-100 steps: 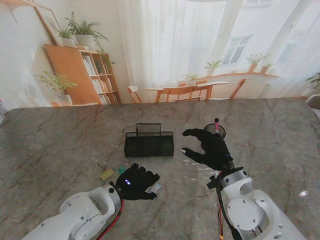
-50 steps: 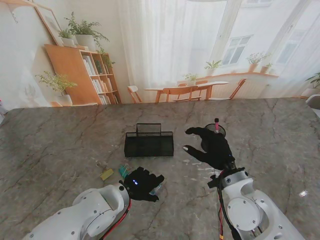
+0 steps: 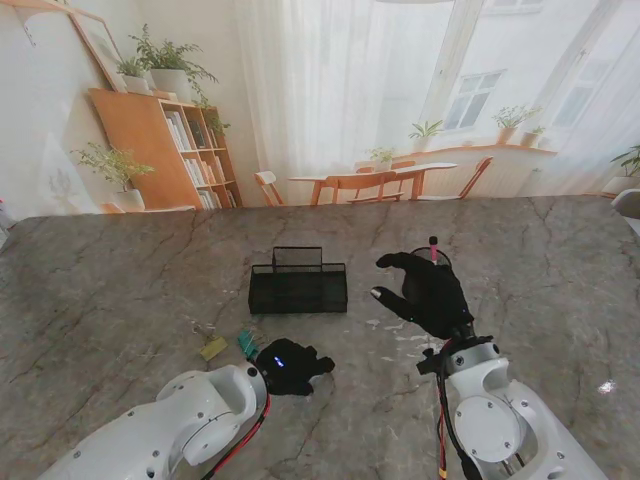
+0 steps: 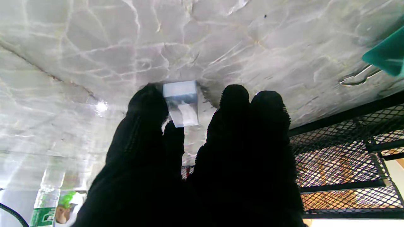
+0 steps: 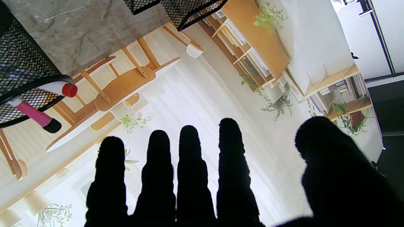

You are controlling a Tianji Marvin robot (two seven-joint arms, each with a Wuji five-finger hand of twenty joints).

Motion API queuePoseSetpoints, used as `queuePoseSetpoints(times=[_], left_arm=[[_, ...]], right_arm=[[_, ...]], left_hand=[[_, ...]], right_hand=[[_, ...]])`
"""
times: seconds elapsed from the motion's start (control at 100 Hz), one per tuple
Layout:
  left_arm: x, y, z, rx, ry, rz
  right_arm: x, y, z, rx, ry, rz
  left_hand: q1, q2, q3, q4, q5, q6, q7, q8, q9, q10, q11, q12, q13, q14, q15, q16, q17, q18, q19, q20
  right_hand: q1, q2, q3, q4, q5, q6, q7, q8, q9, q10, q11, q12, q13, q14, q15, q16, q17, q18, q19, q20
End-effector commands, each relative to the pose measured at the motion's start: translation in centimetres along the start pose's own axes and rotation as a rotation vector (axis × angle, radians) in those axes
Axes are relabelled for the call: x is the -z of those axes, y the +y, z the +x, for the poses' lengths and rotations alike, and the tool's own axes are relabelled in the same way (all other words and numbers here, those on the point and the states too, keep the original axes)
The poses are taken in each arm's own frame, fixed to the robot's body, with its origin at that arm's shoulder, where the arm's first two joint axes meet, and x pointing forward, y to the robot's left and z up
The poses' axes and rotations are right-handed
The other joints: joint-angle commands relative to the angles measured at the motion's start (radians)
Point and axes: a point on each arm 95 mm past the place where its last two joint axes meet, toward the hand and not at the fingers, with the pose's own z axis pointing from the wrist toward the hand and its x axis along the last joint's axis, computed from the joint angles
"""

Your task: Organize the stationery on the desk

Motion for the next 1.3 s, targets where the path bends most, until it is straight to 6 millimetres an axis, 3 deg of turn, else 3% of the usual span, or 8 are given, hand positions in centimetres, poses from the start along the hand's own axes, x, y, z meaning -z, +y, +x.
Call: queuePoseSetpoints(times=[0.0, 0.12, 0.47, 0.74, 0.88, 0.98, 1.14, 1.29], left_arm=[[-0.09, 2.4, 0.14, 0.01, 0.01, -0.06], [-0.42, 2.61, -0.03, 0.011, 0.02, -0.056], [-0.4, 2.84, 0.01, 0.028, 0.041, -0.035], [-0.44, 2.87, 0.14, 0.038, 0.067, -0.02], [-0.53, 2.98, 0.2, 0.048, 0.073, -0.021], [-0.48, 2.93, 0.25, 0.051, 0.081, -0.022], [-0.63, 3.13, 0.25, 0.081, 0.085, -0.028], [-0.71, 3.33, 0.24, 0.107, 0.087, -0.028]], right_arm=[[0.18, -0.23, -0.12, -0.006, -0.011, 0.009], [0.21, -0.2, -0.13, -0.011, -0.013, 0.003], [0.31, -0.02, -0.23, -0.008, -0.023, -0.009], [0.38, 0.11, -0.29, -0.007, -0.032, -0.017], [0.41, 0.17, -0.34, -0.005, -0.034, -0.021], [0.43, 0.19, -0.36, -0.007, -0.038, -0.024], [0.45, 0.23, -0.38, -0.009, -0.042, -0.029], [0.47, 0.27, -0.39, -0.013, -0.045, -0.035]], left_hand=[[0.109, -0.074, 0.036, -0.072, 0.036, -0.034, 0.093, 0.065, 0.153, -0.195, 0.039, 0.082, 0.01, -0.016, 0.015, 0.001, 0.006, -0.069, 0.034, -0.015], [0.191, -0.146, 0.088, -0.084, 0.076, -0.069, 0.219, 0.063, 0.252, -0.223, -0.104, 0.231, -0.004, -0.025, 0.017, 0.026, -0.024, -0.066, 0.033, 0.007], [0.192, -0.192, 0.167, -0.104, 0.099, -0.071, 0.328, -0.069, 0.254, -0.278, -0.019, 0.282, 0.018, -0.058, 0.005, 0.138, -0.05, -0.076, 0.04, 0.015], [0.192, -0.213, 0.161, -0.109, 0.069, -0.037, 0.165, -0.177, 0.184, -0.392, 0.221, 0.266, -0.009, -0.115, -0.009, 0.176, -0.127, -0.026, -0.029, 0.03], [0.191, -0.205, 0.174, -0.115, 0.074, -0.041, 0.153, -0.189, 0.098, -0.46, 0.453, 0.204, -0.057, -0.092, -0.084, 0.134, -0.208, 0.058, -0.105, 0.027], [0.191, -0.206, 0.174, -0.117, 0.093, -0.053, 0.187, -0.118, 0.047, -0.507, 0.624, 0.156, -0.093, -0.05, -0.167, 0.013, -0.245, 0.135, -0.17, 0.003], [0.191, -0.193, 0.217, -0.124, 0.113, -0.087, 0.348, -0.048, 0.013, -0.531, 0.725, 0.31, 0.006, -0.063, -0.279, -0.024, -0.111, 0.057, -0.212, -0.076], [0.192, -0.225, 0.271, -0.131, 0.126, -0.129, 0.522, -0.063, -0.016, -0.519, 0.757, 0.439, 0.131, -0.143, -0.33, 0.152, 0.067, -0.105, -0.188, -0.102]], right_hand=[[0.008, 0.032, -0.026, -0.012, 0.003, -0.009, 0.009, 0.023, 0.008, -0.003, 0.016, 0.018, 0.0, -0.002, 0.003, 0.011, -0.004, 0.003, 0.016, 0.018], [0.008, 0.036, -0.028, -0.012, 0.006, -0.011, 0.011, 0.024, 0.011, -0.002, 0.016, 0.019, 0.002, -0.002, 0.004, 0.013, -0.004, 0.004, 0.018, 0.019], [0.011, 0.048, -0.036, -0.011, 0.015, -0.012, 0.016, 0.027, 0.014, -0.003, 0.017, 0.021, 0.004, -0.003, 0.006, 0.015, -0.004, 0.004, 0.02, 0.022], [0.014, 0.051, -0.04, -0.01, 0.019, -0.011, 0.019, 0.028, 0.015, -0.004, 0.017, 0.022, 0.004, -0.005, 0.007, 0.015, -0.004, 0.002, 0.021, 0.022], [0.014, 0.053, -0.042, -0.01, 0.018, -0.011, 0.019, 0.028, 0.016, -0.003, 0.017, 0.023, 0.004, -0.004, 0.008, 0.016, -0.004, 0.003, 0.021, 0.022], [0.014, 0.053, -0.043, -0.01, 0.02, -0.01, 0.019, 0.029, 0.016, -0.003, 0.017, 0.023, 0.004, -0.004, 0.008, 0.016, -0.004, 0.002, 0.021, 0.022], [0.013, 0.058, -0.045, -0.01, 0.021, -0.012, 0.019, 0.029, 0.017, -0.002, 0.017, 0.023, 0.005, -0.004, 0.008, 0.016, -0.004, 0.004, 0.021, 0.022], [0.013, 0.062, -0.046, -0.01, 0.021, -0.013, 0.019, 0.028, 0.018, -0.002, 0.017, 0.023, 0.005, -0.004, 0.008, 0.016, -0.004, 0.004, 0.022, 0.022]])
